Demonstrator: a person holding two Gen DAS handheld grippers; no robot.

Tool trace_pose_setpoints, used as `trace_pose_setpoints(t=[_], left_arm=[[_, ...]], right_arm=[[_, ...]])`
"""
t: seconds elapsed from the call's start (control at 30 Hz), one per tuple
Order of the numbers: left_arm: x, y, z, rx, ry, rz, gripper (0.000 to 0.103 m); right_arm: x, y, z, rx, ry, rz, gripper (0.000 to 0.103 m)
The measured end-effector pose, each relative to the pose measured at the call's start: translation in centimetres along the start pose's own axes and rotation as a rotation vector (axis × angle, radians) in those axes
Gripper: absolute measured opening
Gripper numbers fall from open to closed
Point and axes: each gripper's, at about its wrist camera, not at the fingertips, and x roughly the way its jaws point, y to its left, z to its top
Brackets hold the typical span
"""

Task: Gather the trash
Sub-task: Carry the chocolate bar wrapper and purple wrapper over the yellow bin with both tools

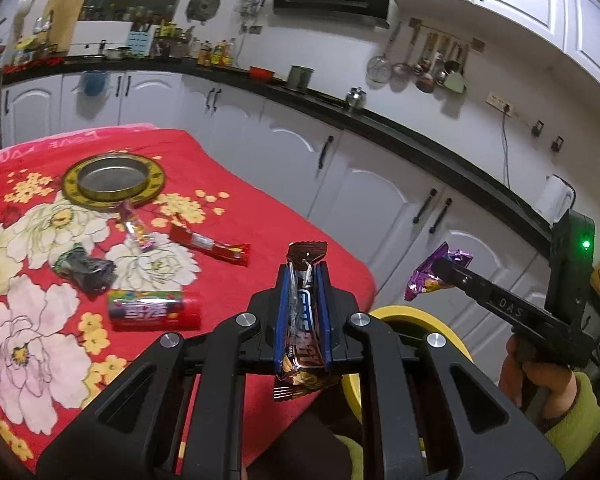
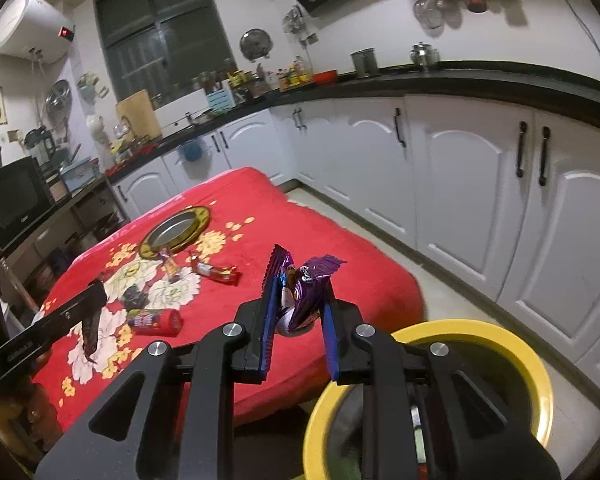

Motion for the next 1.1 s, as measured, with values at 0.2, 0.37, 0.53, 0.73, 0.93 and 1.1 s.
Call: trace_pose_setpoints(t=[0.2, 0.37, 0.53, 0.73, 0.93, 1.1], left_arm=[[0.8, -2.2, -0.3, 0.043, 0.019, -0.032, 0.008], [1.5, -3.9, -0.8, 0.077, 0.04, -0.058, 0.008], [2.3, -5.6, -1.2, 0.114, 0.059, -0.083, 0.008], [3.3, -7.3, -1.9, 0.15, 0.086, -0.113, 0.008], [4.6, -9.1, -2.6, 0.176, 0.116, -0.149, 0.008], [5.9, -10.5, -3.0, 0.197, 0.137, -0.173, 0.008]], right_arm=[[-1.4, -1.7, -0.2, 0.009, -0.021, -0.034, 0.02], [-2.5, -3.1, -0.6, 0.026, -0.029, -0.063, 0.02], [-3.4, -4.8, -1.0, 0.043, -0.031, -0.093, 0.02], [-4.5, -6.5, -1.7, 0.058, -0.028, -0.128, 0.02], [-5.3, -8.2, -2.6, 0.08, -0.02, -0.163, 0.02], [-5.9, -9.4, -3.4, 0.096, -0.013, -0.188, 0.02]])
